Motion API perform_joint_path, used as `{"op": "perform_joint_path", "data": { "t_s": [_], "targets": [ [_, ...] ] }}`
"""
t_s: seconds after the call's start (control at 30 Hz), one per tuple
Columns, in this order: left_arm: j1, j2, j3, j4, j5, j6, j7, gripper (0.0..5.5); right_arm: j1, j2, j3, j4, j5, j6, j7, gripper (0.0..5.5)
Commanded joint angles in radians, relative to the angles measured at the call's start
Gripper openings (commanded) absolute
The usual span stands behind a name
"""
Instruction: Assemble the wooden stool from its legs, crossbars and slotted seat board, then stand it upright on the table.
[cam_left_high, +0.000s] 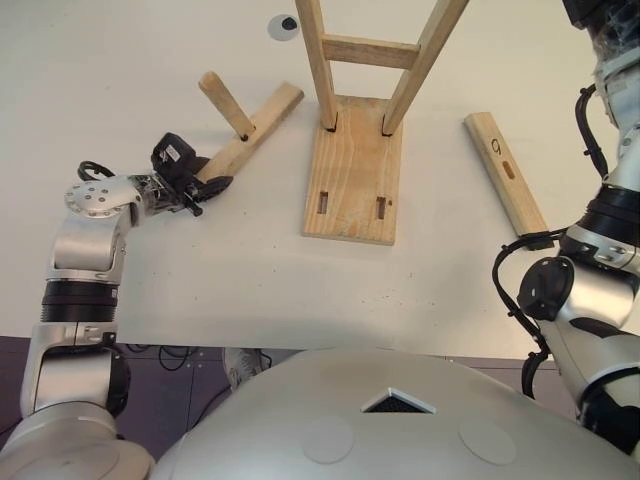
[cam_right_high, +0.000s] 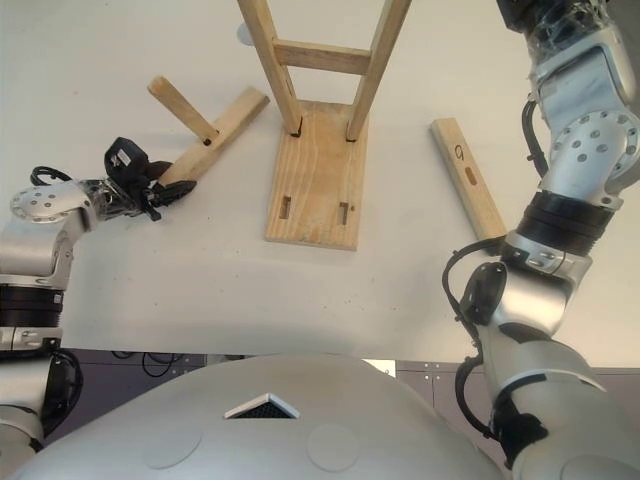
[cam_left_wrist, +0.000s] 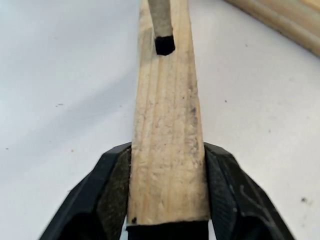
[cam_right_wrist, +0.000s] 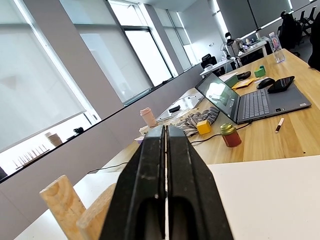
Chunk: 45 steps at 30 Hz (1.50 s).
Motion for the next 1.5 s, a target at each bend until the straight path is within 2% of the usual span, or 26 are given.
{"op": "perform_joint_path", "data": {
  "t_s": [0.03,0.07,0.2,0.3,0.47,0.7,0.87,1.13,1.3,1.5],
  "targets": [
    [-0.078,-0.095,0.190,-0.060,-0.211,0.087,0.057,1.99,-0.080,-0.036,-0.010,0.032,0.039,0.040,0.059,0.67],
    [-0.103,-0.119,0.227,-0.074,-0.272,0.117,0.068,1.99,-0.097,-0.041,-0.011,0.043,0.054,0.056,0.083,0.74],
    [-0.223,-0.168,0.364,-0.192,-0.590,0.304,0.112,1.99,-0.206,-0.059,-0.018,0.081,0.168,0.149,0.210,1.58],
    [-0.299,-0.159,0.405,-0.296,-0.821,0.444,0.144,1.99,-0.274,-0.076,-0.007,0.071,0.274,0.263,0.300,2.05],
    [-0.415,-0.168,0.337,-0.425,-1.028,0.562,0.235,1.99,-0.325,-0.065,0.066,0.054,0.338,0.411,0.350,2.83],
    [-0.412,-0.217,0.223,-0.519,-1.099,0.568,0.300,1.99,-0.340,-0.056,0.037,0.098,0.481,0.538,0.345,3.94],
    [-0.374,-0.202,0.164,-0.543,-1.060,0.559,0.273,1.99,-0.362,-0.077,-0.014,0.154,0.604,0.607,0.363,3.99],
    [-0.293,-0.187,0.073,-0.554,-0.926,0.518,0.203,1.99,-0.383,-0.111,-0.050,0.246,0.661,0.650,0.376,3.99],
    [-0.272,-0.182,0.066,-0.563,-0.919,0.515,0.181,1.99,-0.372,-0.123,-0.063,0.248,0.661,0.678,0.399,3.07],
    [-0.259,-0.179,0.067,-0.549,-0.897,0.508,0.173,1.99,-0.349,-0.118,-0.052,0.185,0.634,0.653,0.400,2.34]
  ]
}}
